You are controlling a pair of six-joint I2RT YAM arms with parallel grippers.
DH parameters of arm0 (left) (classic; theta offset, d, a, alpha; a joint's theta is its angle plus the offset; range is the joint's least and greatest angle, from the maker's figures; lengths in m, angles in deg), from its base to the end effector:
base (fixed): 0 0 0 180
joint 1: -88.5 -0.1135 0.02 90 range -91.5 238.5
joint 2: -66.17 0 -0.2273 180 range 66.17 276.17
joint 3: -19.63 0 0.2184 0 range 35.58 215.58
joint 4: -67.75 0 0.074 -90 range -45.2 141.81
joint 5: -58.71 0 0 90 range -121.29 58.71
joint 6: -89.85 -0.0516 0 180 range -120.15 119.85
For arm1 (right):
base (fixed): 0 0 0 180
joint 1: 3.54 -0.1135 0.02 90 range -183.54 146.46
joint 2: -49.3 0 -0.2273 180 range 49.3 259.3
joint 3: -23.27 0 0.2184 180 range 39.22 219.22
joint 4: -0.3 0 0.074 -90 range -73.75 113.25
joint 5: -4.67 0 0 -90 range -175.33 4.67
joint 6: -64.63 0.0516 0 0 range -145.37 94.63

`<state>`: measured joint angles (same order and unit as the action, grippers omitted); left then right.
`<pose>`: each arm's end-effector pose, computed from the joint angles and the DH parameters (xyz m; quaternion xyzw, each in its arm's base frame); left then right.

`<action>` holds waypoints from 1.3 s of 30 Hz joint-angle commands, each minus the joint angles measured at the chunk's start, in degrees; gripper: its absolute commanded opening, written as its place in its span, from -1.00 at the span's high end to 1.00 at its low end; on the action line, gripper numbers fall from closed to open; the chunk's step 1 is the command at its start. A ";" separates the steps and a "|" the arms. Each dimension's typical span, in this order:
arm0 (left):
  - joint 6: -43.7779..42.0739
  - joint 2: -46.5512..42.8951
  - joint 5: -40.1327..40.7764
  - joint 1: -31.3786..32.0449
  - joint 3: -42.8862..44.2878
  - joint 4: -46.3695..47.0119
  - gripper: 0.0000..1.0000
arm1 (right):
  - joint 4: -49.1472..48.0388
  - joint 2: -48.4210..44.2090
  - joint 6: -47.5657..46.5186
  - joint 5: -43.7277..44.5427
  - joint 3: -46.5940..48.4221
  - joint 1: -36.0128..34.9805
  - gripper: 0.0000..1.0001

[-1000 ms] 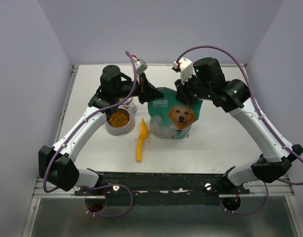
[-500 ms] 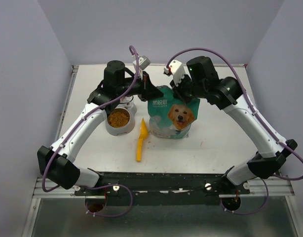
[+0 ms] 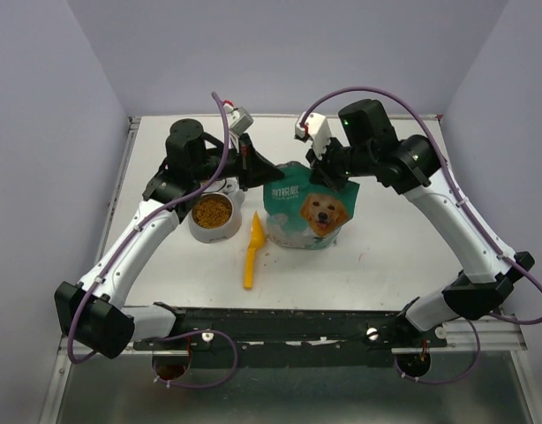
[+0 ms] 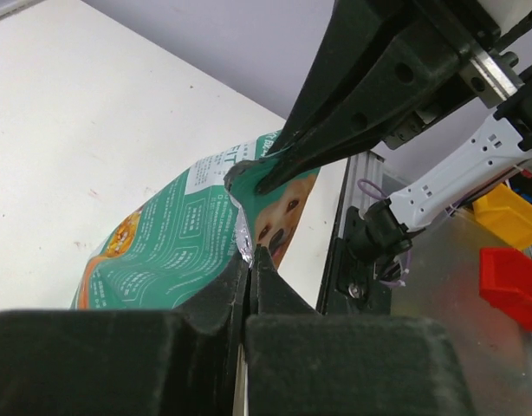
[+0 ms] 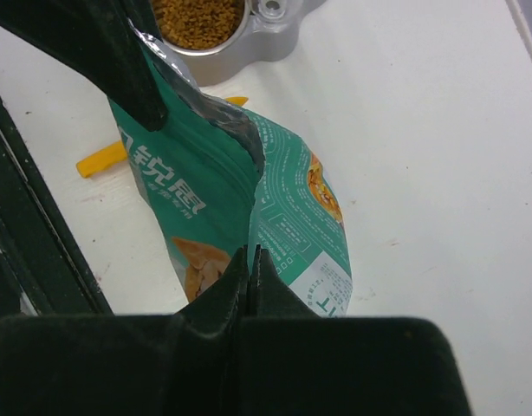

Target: Serve the pet food

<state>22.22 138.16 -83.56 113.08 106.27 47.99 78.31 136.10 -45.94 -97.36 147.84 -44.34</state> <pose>0.2251 -0.1478 0.3755 0.3100 0.6566 -0.5395 0.4263 0.2011 0.1878 0.3938 -0.4983 0.7534 0.1671 0.3952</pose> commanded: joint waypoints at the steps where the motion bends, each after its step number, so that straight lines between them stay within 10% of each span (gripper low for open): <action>1: -1.18 -0.18 -5.04 -0.06 -0.03 3.90 1.00 | 0.95 -1.46 1.15 -5.45 -0.95 -0.16 0.99; 8: -2.16 -2.11 -11.70 -0.14 -2.22 9.69 1.00 | -0.62 -2.17 3.44 -5.19 -2.27 -0.16 0.16; 15: 10.13 -0.54 -24.62 -1.29 -5.66 33.15 1.00 | -3.26 -1.02 1.16 -6.35 -2.18 -0.95 0.03; 21: 25.42 5.17 -26.83 -3.31 -5.05 53.45 1.00 | -1.33 1.17 -3.32 -5.29 1.94 -2.18 0.14; 23: 27.46 6.76 -26.57 -4.01 -3.90 55.40 1.00 | -1.77 1.35 -4.12 -5.63 2.39 -2.18 0.88; 31: 1.29 2.46 -15.15 -5.68 0.49 18.17 1.00 | 1.22 -0.49 5.09 -16.67 2.57 -0.08 0.99; 39: -1.36 -2.02 -8.22 -5.16 -2.84 11.38 1.00 | 2.81 -2.33 20.38 -18.99 0.02 0.98 0.99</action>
<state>25.57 141.09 -99.65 108.64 103.37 62.77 78.05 137.37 -36.65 -111.22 148.74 -43.55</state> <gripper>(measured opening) 0.008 0.011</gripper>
